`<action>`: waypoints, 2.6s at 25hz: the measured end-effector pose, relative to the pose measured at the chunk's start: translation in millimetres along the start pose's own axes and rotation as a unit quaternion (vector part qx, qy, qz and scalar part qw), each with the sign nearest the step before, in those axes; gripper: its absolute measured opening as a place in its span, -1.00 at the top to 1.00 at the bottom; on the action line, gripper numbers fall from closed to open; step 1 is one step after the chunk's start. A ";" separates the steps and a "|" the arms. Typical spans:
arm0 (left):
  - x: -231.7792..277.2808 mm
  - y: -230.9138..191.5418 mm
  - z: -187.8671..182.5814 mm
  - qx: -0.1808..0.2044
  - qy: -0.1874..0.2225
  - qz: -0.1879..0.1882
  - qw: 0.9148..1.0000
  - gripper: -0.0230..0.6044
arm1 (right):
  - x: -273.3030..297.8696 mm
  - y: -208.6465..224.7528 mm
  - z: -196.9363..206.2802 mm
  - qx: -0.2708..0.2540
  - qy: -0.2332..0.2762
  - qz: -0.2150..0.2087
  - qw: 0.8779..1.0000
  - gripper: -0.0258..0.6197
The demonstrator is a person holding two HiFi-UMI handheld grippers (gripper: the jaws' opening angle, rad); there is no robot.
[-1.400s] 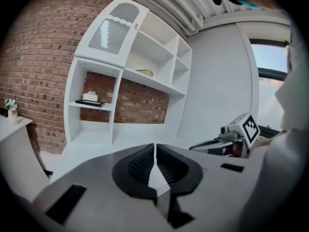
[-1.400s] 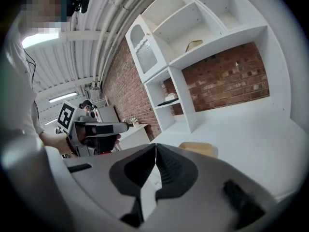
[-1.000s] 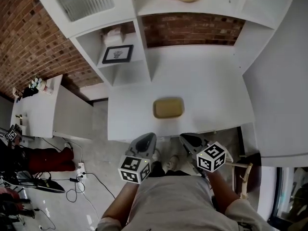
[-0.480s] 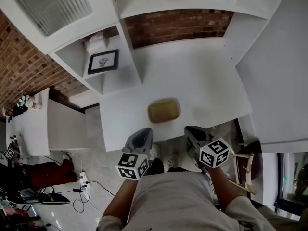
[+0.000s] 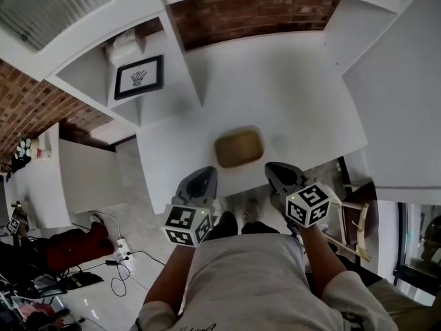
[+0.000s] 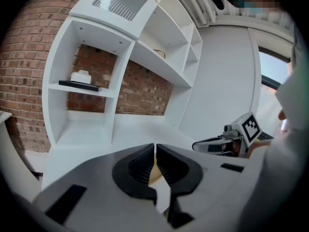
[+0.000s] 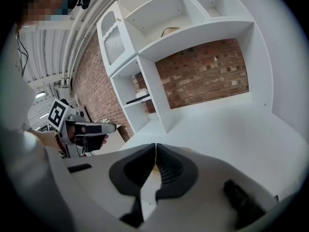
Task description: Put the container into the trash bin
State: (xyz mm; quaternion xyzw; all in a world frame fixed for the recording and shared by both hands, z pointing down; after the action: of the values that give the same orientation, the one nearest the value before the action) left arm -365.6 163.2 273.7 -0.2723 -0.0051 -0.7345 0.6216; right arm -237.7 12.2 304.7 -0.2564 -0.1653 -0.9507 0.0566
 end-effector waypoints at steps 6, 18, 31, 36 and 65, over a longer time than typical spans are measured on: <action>13.8 -18.8 4.6 -0.009 -0.017 0.011 1.000 0.84 | 21.6 12.8 4.6 0.013 -0.014 0.021 1.000 0.83; 40.9 -48.3 21.8 -0.015 -0.054 0.021 0.998 0.84 | 58.3 38.5 14.6 0.012 -0.041 0.051 0.998 0.83; 63.3 -57.3 35.5 -0.026 -0.073 0.023 0.997 0.84 | 85.1 76.8 38.0 0.018 -0.070 0.102 0.992 0.82; 69.7 -60.1 39.3 -0.029 -0.078 0.023 0.996 0.84 | 97.7 84.8 51.2 0.025 -0.093 0.103 0.990 0.68; 61.3 -83.1 50.5 -0.050 -0.090 0.019 0.995 0.84 | 135.0 96.2 71.6 0.043 -0.143 0.142 0.979 0.81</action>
State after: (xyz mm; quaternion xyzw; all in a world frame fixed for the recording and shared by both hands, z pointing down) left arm -426.7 143.8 369.1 -0.3675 -0.0191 -0.6944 0.6183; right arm -302.0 -56.6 458.8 -0.4074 -0.1742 -0.8787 0.1776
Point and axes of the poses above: the fingertips, and each gripper's own axes: x forward along the fingers, y to its right, z out of its underside, the point moved 5 cm from there along -x, backward along the fingers, and after that the axes turned 6 degrees about z, right-handed, at the moved point
